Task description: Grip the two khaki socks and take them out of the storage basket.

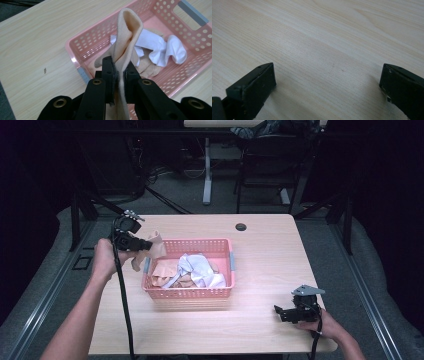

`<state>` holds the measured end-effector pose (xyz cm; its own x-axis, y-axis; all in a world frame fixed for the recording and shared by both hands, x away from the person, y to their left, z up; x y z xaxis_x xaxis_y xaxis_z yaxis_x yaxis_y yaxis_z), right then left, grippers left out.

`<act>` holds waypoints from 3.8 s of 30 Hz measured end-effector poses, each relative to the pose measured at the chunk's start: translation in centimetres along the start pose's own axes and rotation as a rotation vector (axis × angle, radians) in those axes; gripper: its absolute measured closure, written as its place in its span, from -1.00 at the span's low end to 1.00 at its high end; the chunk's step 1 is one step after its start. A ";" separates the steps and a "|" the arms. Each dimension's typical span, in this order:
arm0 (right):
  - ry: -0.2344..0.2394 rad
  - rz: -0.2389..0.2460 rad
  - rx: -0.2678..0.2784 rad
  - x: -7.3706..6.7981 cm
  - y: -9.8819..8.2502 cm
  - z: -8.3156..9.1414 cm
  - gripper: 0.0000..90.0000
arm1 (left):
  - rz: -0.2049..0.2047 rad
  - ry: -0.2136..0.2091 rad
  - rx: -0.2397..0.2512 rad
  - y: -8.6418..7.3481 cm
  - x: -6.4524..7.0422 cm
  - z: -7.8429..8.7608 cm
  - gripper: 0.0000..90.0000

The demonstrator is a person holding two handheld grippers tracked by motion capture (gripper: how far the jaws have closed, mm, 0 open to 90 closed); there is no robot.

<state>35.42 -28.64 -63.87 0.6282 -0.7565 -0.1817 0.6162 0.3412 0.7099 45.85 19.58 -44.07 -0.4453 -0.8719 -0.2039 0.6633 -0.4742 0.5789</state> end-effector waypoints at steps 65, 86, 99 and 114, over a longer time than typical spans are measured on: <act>-0.001 -0.001 -0.001 0.0 0.0 0.0 -1.00 | 0.246 0.127 -0.232 -13.2 -8.0 -5.6 0.88; -0.001 -0.001 0.000 0.0 0.0 0.0 -1.00 | 0.242 0.121 -0.335 -16.8 -6.3 -10.1 0.88; -0.001 -0.002 0.000 0.0 0.0 0.0 -1.00 | 0.227 0.151 -0.348 -17.3 -6.0 -10.9 0.75; -0.001 -0.002 0.000 0.0 0.0 0.0 -1.00 | 0.256 0.123 -0.213 -13.3 -6.3 -6.4 -0.58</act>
<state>35.42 -28.64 -63.88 0.6269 -0.7574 -0.1825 0.6175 0.3402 0.7092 43.65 30.58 -55.55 -0.1817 -0.9678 -0.1743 0.8603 -0.2423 0.4484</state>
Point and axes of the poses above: each handheld gripper's, and its own axes: z roughly backward along the jaws, y roughly out of its top, x roughly to its right, the point moved 7 cm from there along -z, roughly forward along the jaws, and after that the axes turned 15 degrees about y, right-handed, at the moved point
